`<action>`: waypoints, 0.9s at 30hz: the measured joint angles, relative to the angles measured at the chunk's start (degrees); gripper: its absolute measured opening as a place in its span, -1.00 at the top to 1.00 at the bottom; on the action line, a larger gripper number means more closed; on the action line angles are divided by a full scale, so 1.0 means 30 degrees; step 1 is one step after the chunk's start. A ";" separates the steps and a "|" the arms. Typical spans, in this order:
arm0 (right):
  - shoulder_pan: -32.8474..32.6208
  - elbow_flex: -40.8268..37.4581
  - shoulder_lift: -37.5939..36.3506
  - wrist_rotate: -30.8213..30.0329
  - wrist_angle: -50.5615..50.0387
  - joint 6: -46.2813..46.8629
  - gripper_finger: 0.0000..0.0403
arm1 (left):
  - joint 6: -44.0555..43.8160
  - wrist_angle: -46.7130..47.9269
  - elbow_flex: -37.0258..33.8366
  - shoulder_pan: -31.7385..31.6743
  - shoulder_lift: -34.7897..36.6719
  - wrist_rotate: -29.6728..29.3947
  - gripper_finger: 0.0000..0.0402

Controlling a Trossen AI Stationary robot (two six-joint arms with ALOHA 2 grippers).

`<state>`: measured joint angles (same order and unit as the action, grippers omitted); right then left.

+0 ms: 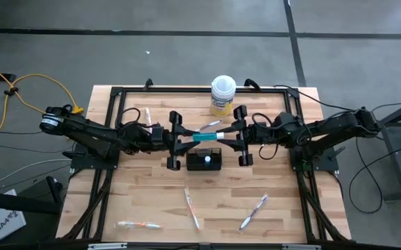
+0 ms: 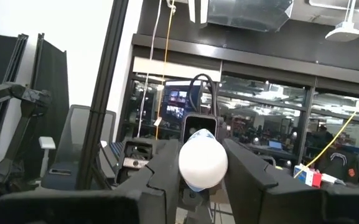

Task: Pick & Place toothbrushing station
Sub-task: Put the blue mouthwash into the wire organizer

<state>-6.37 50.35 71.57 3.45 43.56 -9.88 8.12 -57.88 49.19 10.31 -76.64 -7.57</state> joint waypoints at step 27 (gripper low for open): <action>-0.0794 0.0000 0.0007 -0.1454 -0.1770 0.0781 0.55 | 0.0192 0.2364 0.0007 0.0060 0.0939 -0.0102 0.09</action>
<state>-8.75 50.35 71.59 -0.91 38.25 -7.53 8.70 -50.79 49.21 10.48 -73.82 -7.88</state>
